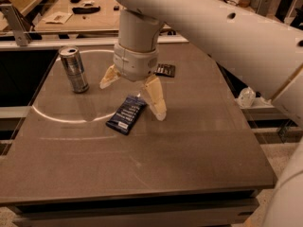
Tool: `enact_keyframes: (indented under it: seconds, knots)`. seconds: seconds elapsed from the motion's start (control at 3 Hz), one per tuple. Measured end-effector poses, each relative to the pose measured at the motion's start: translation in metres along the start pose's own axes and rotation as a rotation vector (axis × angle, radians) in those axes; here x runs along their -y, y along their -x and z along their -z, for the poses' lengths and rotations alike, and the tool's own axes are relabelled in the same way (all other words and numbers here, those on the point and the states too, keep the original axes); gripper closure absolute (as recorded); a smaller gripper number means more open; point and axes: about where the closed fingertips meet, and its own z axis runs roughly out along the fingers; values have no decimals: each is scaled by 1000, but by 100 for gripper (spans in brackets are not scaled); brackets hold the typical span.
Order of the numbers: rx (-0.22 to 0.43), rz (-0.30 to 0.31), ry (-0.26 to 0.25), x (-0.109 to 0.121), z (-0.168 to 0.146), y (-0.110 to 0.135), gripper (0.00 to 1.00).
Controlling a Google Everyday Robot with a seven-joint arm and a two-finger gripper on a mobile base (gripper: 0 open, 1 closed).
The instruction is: Pick rxbar blueberry
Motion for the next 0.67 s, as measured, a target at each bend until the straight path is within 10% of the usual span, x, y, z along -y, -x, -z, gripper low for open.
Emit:
enact_keyframes:
  seconds: [0.67]
  knots:
    - [-12, 93, 19, 4, -21, 9, 0]
